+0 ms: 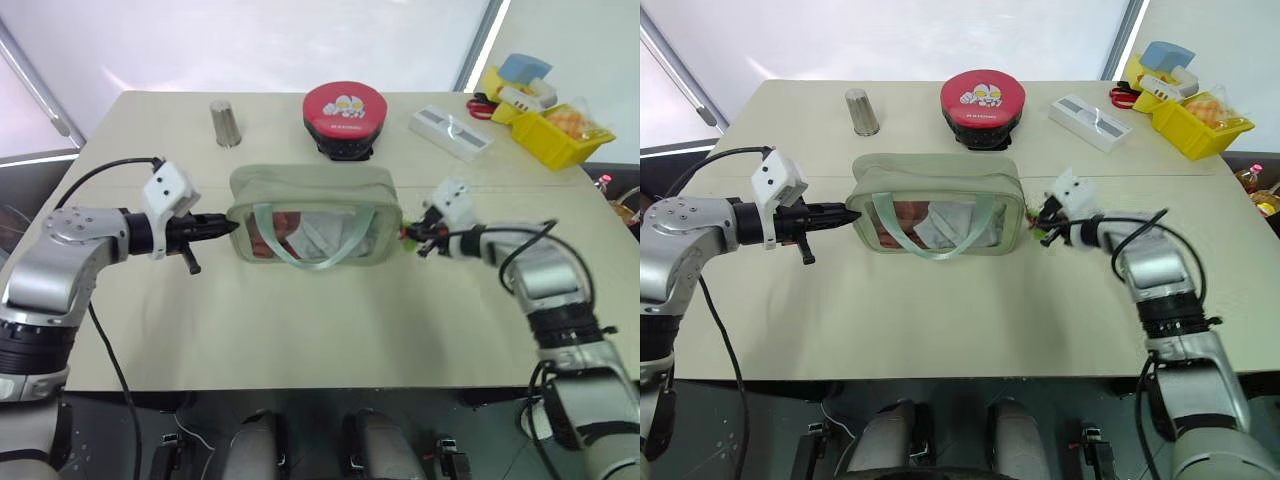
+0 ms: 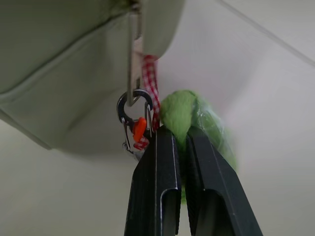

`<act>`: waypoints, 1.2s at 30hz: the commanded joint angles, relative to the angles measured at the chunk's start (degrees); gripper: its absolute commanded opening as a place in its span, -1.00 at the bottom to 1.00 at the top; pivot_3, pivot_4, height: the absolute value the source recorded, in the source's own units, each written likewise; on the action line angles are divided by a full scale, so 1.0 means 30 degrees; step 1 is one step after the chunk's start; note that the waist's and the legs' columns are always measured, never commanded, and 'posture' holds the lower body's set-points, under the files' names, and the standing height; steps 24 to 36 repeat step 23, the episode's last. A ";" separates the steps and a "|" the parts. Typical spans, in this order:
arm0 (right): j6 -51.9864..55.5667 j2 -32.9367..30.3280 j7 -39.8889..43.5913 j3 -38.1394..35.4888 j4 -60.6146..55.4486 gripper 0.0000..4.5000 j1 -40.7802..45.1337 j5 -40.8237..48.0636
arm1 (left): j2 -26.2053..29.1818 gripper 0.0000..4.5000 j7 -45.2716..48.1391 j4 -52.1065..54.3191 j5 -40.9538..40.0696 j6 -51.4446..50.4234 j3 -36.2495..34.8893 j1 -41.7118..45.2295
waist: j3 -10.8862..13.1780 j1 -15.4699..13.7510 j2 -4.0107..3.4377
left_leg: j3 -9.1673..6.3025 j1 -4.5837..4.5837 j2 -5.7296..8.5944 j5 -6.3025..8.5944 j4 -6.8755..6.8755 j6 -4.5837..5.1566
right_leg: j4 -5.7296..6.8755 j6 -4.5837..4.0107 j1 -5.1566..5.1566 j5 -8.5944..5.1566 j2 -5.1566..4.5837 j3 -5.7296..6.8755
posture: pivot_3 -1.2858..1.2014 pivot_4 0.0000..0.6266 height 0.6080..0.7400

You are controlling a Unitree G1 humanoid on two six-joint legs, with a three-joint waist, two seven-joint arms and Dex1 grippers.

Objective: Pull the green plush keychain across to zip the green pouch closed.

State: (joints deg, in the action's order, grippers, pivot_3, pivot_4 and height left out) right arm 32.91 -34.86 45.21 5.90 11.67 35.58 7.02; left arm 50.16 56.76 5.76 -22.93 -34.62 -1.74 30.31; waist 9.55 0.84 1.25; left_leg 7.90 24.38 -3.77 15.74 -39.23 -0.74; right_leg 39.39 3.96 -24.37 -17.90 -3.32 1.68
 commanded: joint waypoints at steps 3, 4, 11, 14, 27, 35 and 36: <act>-0.0762 -0.0312 0.0173 -0.0146 0.0584 -0.98 0.0760 -0.0288 | 0.0532 -1.00 -0.0179 0.0209 0.0225 -0.0077 -0.0541 0.0232 | 0.0000 0.0042 0.0000 | -0.0003 -0.0001 -0.0001 0.0000 0.0001 0.0000 | -0.0001 0.0000 0.0000 0.0000 0.0008 0.0000 | 0.03 -0.52 1.00; -0.1021 -0.0511 0.0319 -0.0351 0.0922 -0.98 0.1237 -0.0242 | 0.0495 -1.00 -0.0312 0.0125 0.0169 -0.0147 -0.0667 0.0292 | 0.0000 0.0058 0.0000 | -0.0002 -0.0003 -0.0001 0.0000 0.0001 0.0000 | -0.0002 0.0000 0.0000 0.0000 0.0009 -0.0002 | 0.03 -0.52 1.00; -0.0614 -0.3635 0.5017 -0.1265 0.1618 0.17 0.5034 0.1536 | 0.1071 0.13 0.0348 -0.0724 -0.1322 -0.1260 -0.2076 0.1286 | 0.0016 0.0004 -0.0020 | 0.0000 0.0010 -0.0003 0.0000 0.0004 0.0000 | -0.0007 -0.0001 -0.0019 0.0000 0.0012 -0.0005 | 0.03 -0.52 1.00; 0.0247 -0.5240 0.7674 -0.1202 0.0914 0.89 0.6017 0.2468 | 0.1992 0.83 0.1046 -0.1337 -0.2015 -0.2061 -0.2826 0.2077 | 0.0016 -0.0014 -0.0018 | -0.0005 0.0009 -0.0005 0.0001 0.0016 0.0001 | -0.0019 0.0000 -0.0013 0.0000 0.0013 -0.0002 | 0.03 -0.52 1.00; 0.3584 -0.5906 0.9312 -0.1484 -0.2866 1.00 0.7161 0.4967 | 0.3661 0.99 0.2048 -0.3866 -0.1344 -0.1282 -0.2710 0.3827 | 0.0012 0.0075 -0.0025 | 0.0005 -0.0003 -0.0015 0.0002 0.0015 0.0002 | -0.0016 -0.0002 -0.0018 0.0000 0.0029 -0.0004 | 0.03 -0.52 1.00; 0.3584 -0.5906 0.9312 -0.1484 -0.2866 1.00 0.7161 0.4967 | 0.3661 0.99 0.2048 -0.3866 -0.1344 -0.1282 -0.2710 0.3827 | 0.0012 0.0075 -0.0025 | 0.0005 -0.0003 -0.0015 0.0002 0.0015 0.0002 | -0.0016 -0.0002 -0.0018 0.0000 0.0029 -0.0004 | 0.03 -0.52 1.00; 0.3584 -0.5906 0.9312 -0.1484 -0.2866 1.00 0.7161 0.4967 | 0.3661 0.99 0.2048 -0.3866 -0.1344 -0.1282 -0.2710 0.3827 | 0.0012 0.0075 -0.0025 | 0.0005 -0.0003 -0.0015 0.0002 0.0015 0.0002 | -0.0016 -0.0002 -0.0018 0.0000 0.0029 -0.0004 | 0.03 -0.52 1.00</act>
